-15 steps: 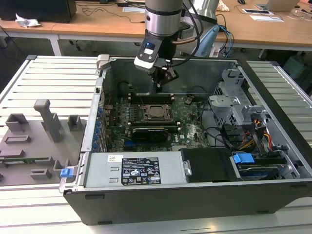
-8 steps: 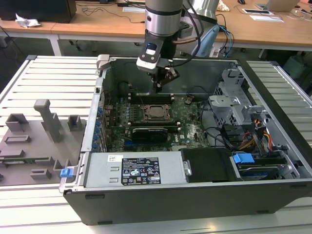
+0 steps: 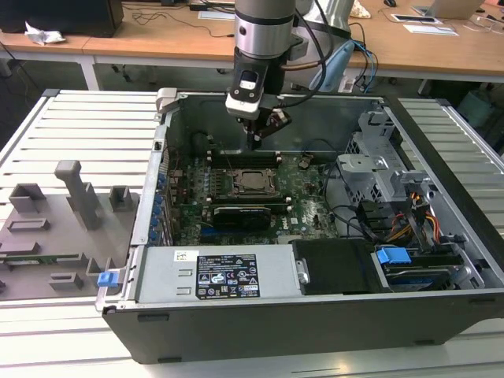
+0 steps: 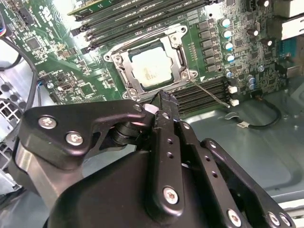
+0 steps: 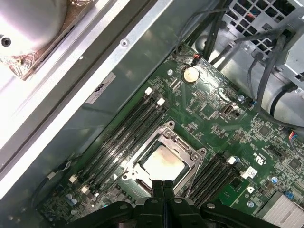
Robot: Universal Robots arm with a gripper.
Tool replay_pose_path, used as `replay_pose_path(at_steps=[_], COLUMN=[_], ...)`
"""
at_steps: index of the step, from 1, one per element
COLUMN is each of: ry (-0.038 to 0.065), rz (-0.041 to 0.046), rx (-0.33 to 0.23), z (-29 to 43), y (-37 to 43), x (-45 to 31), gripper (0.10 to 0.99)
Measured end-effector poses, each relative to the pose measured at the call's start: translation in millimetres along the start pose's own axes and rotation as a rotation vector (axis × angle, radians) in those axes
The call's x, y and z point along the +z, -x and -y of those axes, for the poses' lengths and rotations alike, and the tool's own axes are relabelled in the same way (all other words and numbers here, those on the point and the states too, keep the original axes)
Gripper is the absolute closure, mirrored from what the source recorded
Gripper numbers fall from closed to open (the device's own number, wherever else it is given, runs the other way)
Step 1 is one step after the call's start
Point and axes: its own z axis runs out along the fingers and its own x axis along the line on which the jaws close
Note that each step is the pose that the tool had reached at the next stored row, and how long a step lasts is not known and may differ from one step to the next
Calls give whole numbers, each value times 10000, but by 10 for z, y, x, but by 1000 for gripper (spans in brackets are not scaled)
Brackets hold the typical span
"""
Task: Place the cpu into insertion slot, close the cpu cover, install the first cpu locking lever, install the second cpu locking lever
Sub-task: 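Install the first cpu locking lever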
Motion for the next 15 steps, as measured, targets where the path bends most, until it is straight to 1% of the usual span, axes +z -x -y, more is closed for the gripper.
replay_pose_path(at_steps=[4,13,15], ry=[-11,-28,-34], rz=[-19,-51,-62], rx=[-430,-1169,-1428], z=[0,0,0], y=[0,0,0], x=[0,0,0], gripper=[976,976,976])
